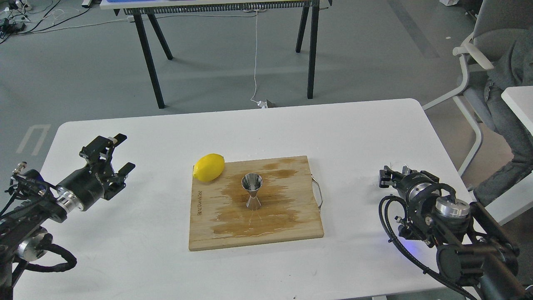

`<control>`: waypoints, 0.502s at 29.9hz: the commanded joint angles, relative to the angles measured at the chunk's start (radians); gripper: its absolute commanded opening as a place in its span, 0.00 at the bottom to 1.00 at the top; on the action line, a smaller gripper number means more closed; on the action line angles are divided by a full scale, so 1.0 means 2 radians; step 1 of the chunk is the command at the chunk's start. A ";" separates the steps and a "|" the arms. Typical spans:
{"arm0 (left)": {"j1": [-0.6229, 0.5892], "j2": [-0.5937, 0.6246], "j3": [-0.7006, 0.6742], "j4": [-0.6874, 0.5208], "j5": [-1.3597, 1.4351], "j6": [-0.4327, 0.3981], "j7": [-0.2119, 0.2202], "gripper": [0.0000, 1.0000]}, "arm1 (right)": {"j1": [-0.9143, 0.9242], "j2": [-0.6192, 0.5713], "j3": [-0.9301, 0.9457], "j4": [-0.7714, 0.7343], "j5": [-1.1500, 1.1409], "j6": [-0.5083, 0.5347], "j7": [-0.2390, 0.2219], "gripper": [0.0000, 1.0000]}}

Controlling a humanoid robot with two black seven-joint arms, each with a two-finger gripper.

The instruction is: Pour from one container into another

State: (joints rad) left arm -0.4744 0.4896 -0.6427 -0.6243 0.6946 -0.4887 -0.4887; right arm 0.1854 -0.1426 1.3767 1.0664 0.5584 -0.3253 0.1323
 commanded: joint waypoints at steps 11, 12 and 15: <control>-0.001 0.000 0.000 0.000 0.000 0.000 0.000 0.99 | -0.014 0.000 0.001 -0.002 0.002 0.000 0.000 0.69; -0.001 0.000 0.000 0.000 0.000 0.000 0.000 0.99 | -0.015 0.000 0.001 -0.001 0.003 0.000 0.000 0.71; -0.001 0.000 0.000 0.000 0.000 0.000 0.000 0.99 | -0.016 0.000 0.007 0.000 0.003 0.000 0.000 0.81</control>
State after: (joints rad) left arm -0.4755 0.4893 -0.6427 -0.6243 0.6949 -0.4887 -0.4887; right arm 0.1555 -0.1426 1.3814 1.0640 0.5640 -0.3252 0.1318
